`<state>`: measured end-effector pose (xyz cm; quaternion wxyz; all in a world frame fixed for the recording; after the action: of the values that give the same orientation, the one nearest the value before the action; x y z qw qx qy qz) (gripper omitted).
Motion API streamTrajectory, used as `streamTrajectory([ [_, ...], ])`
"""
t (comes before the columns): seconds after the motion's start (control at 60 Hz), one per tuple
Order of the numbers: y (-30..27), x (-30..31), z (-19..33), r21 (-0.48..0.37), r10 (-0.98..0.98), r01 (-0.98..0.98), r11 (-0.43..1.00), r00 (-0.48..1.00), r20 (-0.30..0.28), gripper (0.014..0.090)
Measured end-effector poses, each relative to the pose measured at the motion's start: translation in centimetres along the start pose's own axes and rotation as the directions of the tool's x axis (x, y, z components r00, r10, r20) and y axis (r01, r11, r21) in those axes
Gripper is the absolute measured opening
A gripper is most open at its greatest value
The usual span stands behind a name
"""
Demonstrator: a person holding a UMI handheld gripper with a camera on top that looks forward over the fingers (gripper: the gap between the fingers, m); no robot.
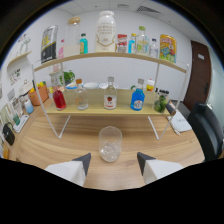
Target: Make me a cup of Vodka Sunrise.
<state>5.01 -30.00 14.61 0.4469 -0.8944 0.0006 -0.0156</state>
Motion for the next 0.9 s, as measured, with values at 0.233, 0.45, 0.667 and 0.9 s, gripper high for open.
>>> streamTrajectory([
  [0.233,0.0,-0.3,-1.3,0.019,-0.015,0.016,1.0,1.0,-0.009,0.0863],
  [0.45,1.7,-3.9,-3.0,0.036,0.027,-0.028,0.999,0.999,0.022,0.0851],
  [0.667,-2.2,-11.3,-2.6,0.173,0.04,-0.057,0.983,0.994,0.097,0.0853],
  [0.9,-8.9,-16.7,2.0,0.301,0.014,-0.047,0.953,0.994,0.11,0.085],
])
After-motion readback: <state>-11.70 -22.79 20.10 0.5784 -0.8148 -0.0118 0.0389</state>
